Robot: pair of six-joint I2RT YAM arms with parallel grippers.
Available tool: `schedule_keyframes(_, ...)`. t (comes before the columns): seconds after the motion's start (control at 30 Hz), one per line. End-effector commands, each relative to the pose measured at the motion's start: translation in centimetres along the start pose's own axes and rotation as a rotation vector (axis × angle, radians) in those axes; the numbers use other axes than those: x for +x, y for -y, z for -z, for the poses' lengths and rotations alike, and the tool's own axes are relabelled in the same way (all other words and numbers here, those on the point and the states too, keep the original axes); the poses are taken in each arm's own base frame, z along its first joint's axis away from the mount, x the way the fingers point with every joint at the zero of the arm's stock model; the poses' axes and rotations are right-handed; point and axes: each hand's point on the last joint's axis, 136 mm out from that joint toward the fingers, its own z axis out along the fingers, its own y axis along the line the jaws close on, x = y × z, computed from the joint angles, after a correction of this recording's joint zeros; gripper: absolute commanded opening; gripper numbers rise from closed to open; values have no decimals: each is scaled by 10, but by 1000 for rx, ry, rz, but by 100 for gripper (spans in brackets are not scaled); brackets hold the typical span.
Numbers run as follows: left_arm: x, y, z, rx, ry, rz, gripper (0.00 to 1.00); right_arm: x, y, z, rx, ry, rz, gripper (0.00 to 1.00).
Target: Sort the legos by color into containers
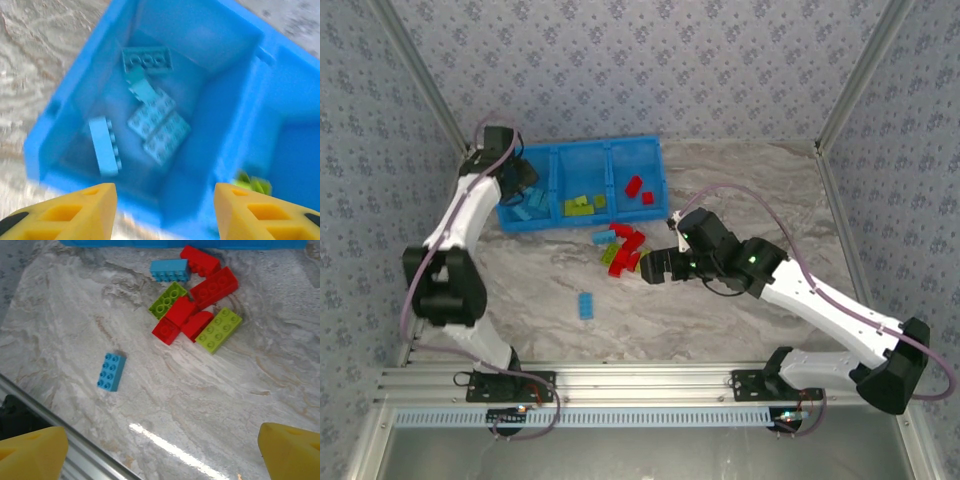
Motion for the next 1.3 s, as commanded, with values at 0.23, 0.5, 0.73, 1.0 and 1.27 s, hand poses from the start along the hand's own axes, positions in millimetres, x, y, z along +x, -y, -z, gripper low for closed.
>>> schedule_keyframes(0.23, 142, 50, 164, 412, 14, -491, 65, 3, 44, -61, 181, -63, -123, 100)
schedule_keyframes(0.5, 228, 32, 181, 547, -122, -620, 81, 6, 53, -145, 137, -113, -56, 96)
schedule_keyframes(0.73, 243, 15, 170, 504, -143, -637, 99, 11, 81, -191, 237, -185, 246, 96)
schedule_keyframes(1.0, 240, 16, 164, 489, -118, -629, 99, 11, 86, -219, 231, -216, 298, 97)
schedule_keyframes(1.27, 239, 10, 160, 457, -107, -640, 99, 13, 89, -235, 204, -262, 376, 91)
